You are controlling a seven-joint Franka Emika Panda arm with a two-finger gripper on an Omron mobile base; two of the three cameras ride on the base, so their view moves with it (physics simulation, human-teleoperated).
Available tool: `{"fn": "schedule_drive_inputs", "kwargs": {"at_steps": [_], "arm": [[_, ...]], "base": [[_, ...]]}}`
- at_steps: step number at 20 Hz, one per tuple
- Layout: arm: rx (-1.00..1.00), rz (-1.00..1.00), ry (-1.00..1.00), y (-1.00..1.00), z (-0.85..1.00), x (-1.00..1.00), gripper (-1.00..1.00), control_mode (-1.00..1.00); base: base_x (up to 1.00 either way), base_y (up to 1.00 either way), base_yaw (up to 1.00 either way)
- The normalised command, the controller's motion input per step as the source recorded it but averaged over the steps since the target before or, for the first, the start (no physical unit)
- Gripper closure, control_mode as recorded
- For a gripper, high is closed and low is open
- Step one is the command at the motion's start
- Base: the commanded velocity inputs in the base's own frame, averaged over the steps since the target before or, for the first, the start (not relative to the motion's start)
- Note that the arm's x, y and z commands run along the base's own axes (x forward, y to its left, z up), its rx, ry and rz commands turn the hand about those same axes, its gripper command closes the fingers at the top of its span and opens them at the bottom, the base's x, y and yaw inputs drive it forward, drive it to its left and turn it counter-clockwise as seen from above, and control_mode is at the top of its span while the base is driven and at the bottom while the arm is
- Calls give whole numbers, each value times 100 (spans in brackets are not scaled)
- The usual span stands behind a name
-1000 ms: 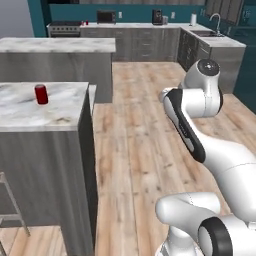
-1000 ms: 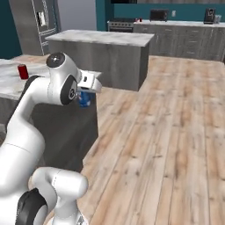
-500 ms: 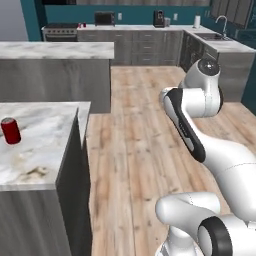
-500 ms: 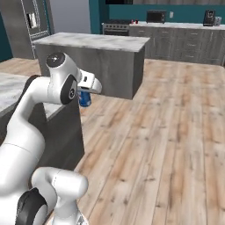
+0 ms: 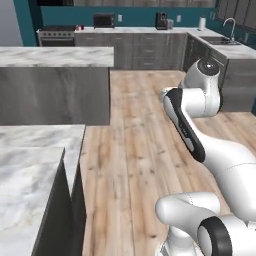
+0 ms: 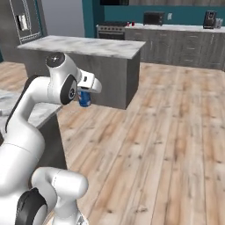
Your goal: Four empty soda cans are scattered around the kitchen. Gather all the cans and cluster them next to the stove for recycling.
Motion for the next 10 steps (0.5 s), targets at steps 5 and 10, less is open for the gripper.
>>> {"fn": "schedule_drive_inputs", "kwargs": {"at_steps": [5,10], "arm": [[0,0,0,0,0,0,100,100],[0,0,0,0,0,0,100,100]], "base": [[88,-46,-1],[69,-54,-7]]}}
